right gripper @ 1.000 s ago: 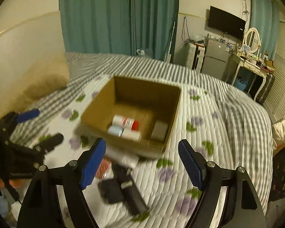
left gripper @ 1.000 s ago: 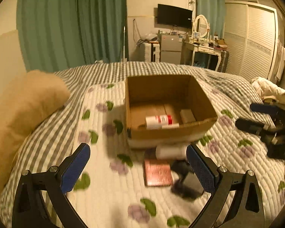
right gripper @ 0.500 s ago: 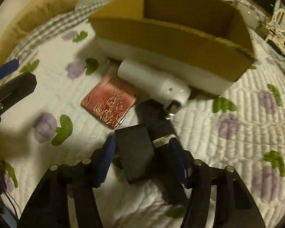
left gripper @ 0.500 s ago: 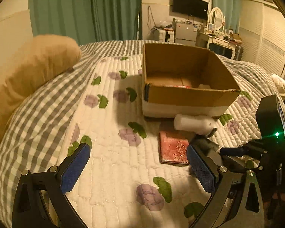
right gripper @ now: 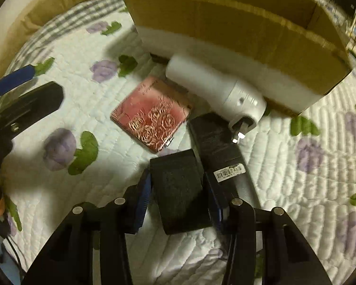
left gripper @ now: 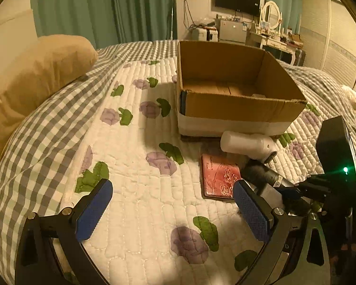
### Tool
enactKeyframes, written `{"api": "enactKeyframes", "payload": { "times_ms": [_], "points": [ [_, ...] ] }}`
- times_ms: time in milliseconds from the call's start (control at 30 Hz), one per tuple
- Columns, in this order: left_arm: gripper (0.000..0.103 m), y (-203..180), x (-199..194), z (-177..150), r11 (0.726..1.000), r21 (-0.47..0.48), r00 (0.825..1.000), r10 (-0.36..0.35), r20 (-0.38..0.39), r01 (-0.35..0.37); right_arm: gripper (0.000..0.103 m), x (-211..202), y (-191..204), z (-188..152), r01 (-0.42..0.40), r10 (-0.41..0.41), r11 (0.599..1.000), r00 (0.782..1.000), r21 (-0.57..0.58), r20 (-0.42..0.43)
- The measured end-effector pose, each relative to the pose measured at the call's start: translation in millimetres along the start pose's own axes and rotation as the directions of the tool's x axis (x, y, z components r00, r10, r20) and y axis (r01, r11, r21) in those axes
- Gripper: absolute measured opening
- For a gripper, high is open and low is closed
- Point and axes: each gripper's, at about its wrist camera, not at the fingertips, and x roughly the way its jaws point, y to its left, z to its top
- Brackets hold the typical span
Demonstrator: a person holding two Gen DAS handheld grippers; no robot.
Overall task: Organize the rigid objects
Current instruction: 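Lower the left tool to the pink card case while the right tool grasps the black device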
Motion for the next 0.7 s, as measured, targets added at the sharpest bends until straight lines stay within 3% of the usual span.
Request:
{"api": "enactKeyframes", "payload": {
  "times_ms": [167, 233, 367, 500, 633, 700],
  "points": [
    [0.103, 1.0, 9.2, 0.6, 1.000, -0.009, 0.998, 0.000, -0.058, 0.000, 0.043, -3.9, 3.1, -1.6, 0.026, -0.026, 1.000, 0.999, -0.006, 0.020],
    [0.103, 0.1, 8.4, 1.5, 1.000, 0.001, 0.998, -0.004, -0.060, 0.004, 0.041, -18.2, 5.3, -2.1, 0.054, -0.054, 0.999, 0.996, -0.002, 0.076],
    [0.103, -8.7, 17.6, 6.1, 1.000, 0.016, 0.995, 0.012, -0.098, -0.011, 0.038, -64.3, -12.2, 1.2, 0.038, -0.051, 0.997, 0.976, 0.066, 0.211],
    [0.103, -29.9, 28.9, 12.2, 0.999, 0.032, 0.993, -0.027, -0.114, 0.030, 0.038, -93.2, -31.3, 7.9, 0.125, -0.148, 0.987, 0.954, 0.102, 0.261],
    [0.103, -54.9, 51.7, 11.1, 0.996, 0.072, 0.989, -0.049, -0.141, 0.059, 0.038, -105.8, -47.8, 4.0, 0.130, -0.170, 0.980, 0.940, 0.150, 0.297],
    [0.103, -63.3, 62.6, 9.7, 0.995, 0.095, 0.988, -0.027, -0.150, 0.041, 0.038, -102.3, -56.8, 3.5, 0.154, -0.198, 0.975, 0.934, 0.163, 0.299]
  ]
}}
